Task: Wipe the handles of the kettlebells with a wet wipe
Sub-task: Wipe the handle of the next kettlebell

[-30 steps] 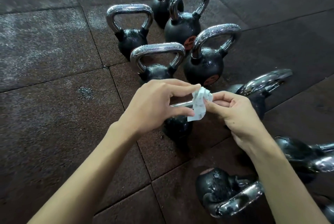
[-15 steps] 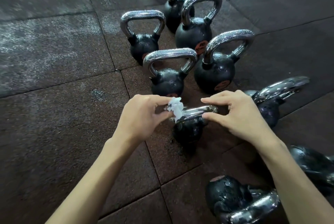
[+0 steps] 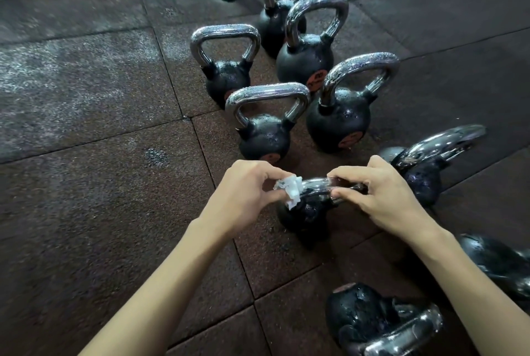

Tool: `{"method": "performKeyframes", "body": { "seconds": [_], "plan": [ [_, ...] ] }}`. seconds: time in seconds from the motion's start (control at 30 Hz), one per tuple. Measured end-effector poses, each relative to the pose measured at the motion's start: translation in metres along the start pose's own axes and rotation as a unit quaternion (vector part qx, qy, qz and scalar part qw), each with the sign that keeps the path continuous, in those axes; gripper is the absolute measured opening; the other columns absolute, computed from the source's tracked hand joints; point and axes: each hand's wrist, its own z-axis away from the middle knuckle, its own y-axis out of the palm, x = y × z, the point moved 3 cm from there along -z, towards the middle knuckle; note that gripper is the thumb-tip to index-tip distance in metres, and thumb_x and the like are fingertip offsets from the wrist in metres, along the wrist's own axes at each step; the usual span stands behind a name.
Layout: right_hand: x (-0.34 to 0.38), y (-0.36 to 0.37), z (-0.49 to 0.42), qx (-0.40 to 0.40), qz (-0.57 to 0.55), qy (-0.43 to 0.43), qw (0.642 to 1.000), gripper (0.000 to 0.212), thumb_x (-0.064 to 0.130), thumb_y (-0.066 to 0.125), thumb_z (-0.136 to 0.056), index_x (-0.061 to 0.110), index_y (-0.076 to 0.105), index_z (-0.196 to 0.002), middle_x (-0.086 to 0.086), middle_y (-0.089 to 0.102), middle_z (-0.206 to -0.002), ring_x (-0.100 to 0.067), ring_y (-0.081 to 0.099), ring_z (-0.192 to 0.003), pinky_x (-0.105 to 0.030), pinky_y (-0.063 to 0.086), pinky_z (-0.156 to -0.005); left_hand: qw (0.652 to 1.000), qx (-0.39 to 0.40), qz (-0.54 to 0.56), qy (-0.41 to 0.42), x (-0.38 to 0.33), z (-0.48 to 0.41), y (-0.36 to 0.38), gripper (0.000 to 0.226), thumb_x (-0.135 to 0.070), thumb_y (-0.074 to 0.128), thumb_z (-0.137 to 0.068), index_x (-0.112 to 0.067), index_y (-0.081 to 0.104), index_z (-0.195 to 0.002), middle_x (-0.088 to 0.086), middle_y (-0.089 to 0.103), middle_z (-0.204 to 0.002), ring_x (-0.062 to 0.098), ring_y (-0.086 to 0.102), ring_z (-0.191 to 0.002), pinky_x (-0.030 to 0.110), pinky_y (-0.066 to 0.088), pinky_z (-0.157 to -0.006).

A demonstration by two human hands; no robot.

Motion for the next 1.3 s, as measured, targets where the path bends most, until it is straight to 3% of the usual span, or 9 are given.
{"method": "performKeyframes", "body": {
  "seconds": [0.2, 0.33, 0.47, 0.57, 0.87, 1.03, 1.1, 1.2, 1.3],
  "plan": [
    [0.004, 0.008, -0.001, -0.014, -0.015, -0.01, 1.0, 0.023, 0.042, 0.08, -0.083, 0.041, 0.074, -0.106, 0.023, 0.068, -0.077, -0.014, 0.04, -0.076, -0.042, 0.047, -0.071, 0.999, -0.003, -0.001, 0.038, -0.025, -0.017, 0.02, 0.027, -0.032, 0.086, -0.077, -0.036, 0.081, -0.104, -0.014, 0.075, -0.095, -0.009, 0.058, -0.077, 0.009, 0.039, -0.071],
    [0.011, 0.019, -0.01, -0.021, -0.002, -0.001, 1.0, 0.023, 0.045, 0.077, -0.086, 0.044, 0.077, -0.109, 0.031, 0.07, -0.091, -0.014, 0.038, -0.078, -0.037, 0.044, -0.075, 0.999, -0.039, 0.015, 0.018, -0.015, -0.011, 0.01, 0.033, -0.039, 0.088, -0.074, -0.036, 0.081, -0.106, -0.016, 0.077, -0.085, 0.004, 0.064, -0.07, 0.031, 0.053, -0.073],
    [0.018, 0.023, -0.015, -0.035, 0.008, -0.005, 0.999, 0.027, 0.041, 0.083, -0.082, 0.043, 0.078, -0.108, 0.041, 0.054, -0.073, -0.013, 0.039, -0.077, -0.035, 0.04, -0.075, 0.997, -0.062, 0.041, -0.008, 0.002, -0.005, 0.01, 0.037, -0.042, 0.085, -0.075, -0.037, 0.079, -0.112, -0.01, 0.079, -0.089, 0.012, 0.063, -0.066, 0.036, 0.053, -0.069],
    [0.013, 0.022, -0.016, -0.031, 0.012, 0.017, 0.999, 0.029, 0.044, 0.082, -0.081, 0.045, 0.077, -0.109, 0.031, 0.064, -0.081, -0.011, 0.039, -0.078, -0.036, 0.043, -0.078, 0.997, -0.053, 0.049, -0.02, 0.007, -0.007, 0.01, 0.038, -0.038, 0.087, -0.076, -0.038, 0.078, -0.113, -0.008, 0.08, -0.094, 0.018, 0.071, -0.079, 0.038, 0.056, -0.076],
    [0.004, 0.015, -0.009, -0.041, -0.024, 0.061, 0.997, 0.031, 0.048, 0.083, -0.078, 0.054, 0.074, -0.107, 0.008, 0.057, -0.077, -0.007, 0.045, -0.08, -0.028, 0.038, -0.074, 0.999, -0.038, 0.038, 0.0, 0.002, -0.012, 0.006, 0.033, -0.031, 0.089, -0.077, -0.033, 0.081, -0.109, -0.034, 0.06, -0.097, -0.01, 0.054, -0.053, 0.011, 0.039, -0.058],
    [0.01, 0.018, -0.007, -0.035, -0.022, 0.059, 0.997, 0.03, 0.045, 0.083, -0.079, 0.048, 0.077, -0.108, 0.025, 0.064, -0.08, -0.011, 0.045, -0.081, -0.035, 0.046, -0.08, 0.999, -0.038, 0.003, 0.019, 0.0, -0.011, 0.011, 0.035, -0.034, 0.086, -0.079, -0.043, 0.077, -0.111, -0.01, 0.077, -0.082, 0.007, 0.059, -0.063, 0.038, 0.054, -0.07],
    [0.007, 0.017, -0.006, -0.034, -0.02, 0.056, 0.998, 0.03, 0.049, 0.081, -0.079, 0.05, 0.076, -0.108, 0.021, 0.07, -0.087, -0.009, 0.045, -0.082, -0.036, 0.047, -0.081, 0.999, -0.044, 0.025, 0.017, 0.004, -0.008, 0.008, 0.037, -0.036, 0.086, -0.079, -0.049, 0.074, -0.112, -0.014, 0.078, -0.088, 0.003, 0.066, -0.068, 0.033, 0.055, -0.07],
    [0.002, 0.015, -0.004, -0.044, -0.034, 0.08, 0.995, 0.03, 0.052, 0.079, -0.078, 0.053, 0.075, -0.108, 0.008, 0.068, -0.086, -0.008, 0.047, -0.083, -0.036, 0.049, -0.082, 0.991, -0.059, 0.116, -0.016, 0.024, 0.004, 0.013, 0.036, -0.025, 0.089, -0.076, -0.028, 0.081, -0.11, -0.021, 0.075, -0.103, -0.023, 0.061, -0.072, 0.008, 0.049, -0.072],
    [0.004, 0.01, 0.001, -0.051, -0.04, 0.091, 0.994, 0.032, 0.043, 0.083, -0.079, 0.048, 0.077, -0.11, 0.013, 0.058, -0.081, -0.005, 0.048, -0.08, -0.031, 0.046, -0.078, 0.975, -0.084, 0.203, -0.046, 0.038, 0.014, 0.029, 0.035, -0.021, 0.089, -0.075, -0.024, 0.082, -0.109, -0.014, 0.077, -0.11, 0.0, 0.073, -0.103, 0.036, 0.057, -0.098]
  ]
}}
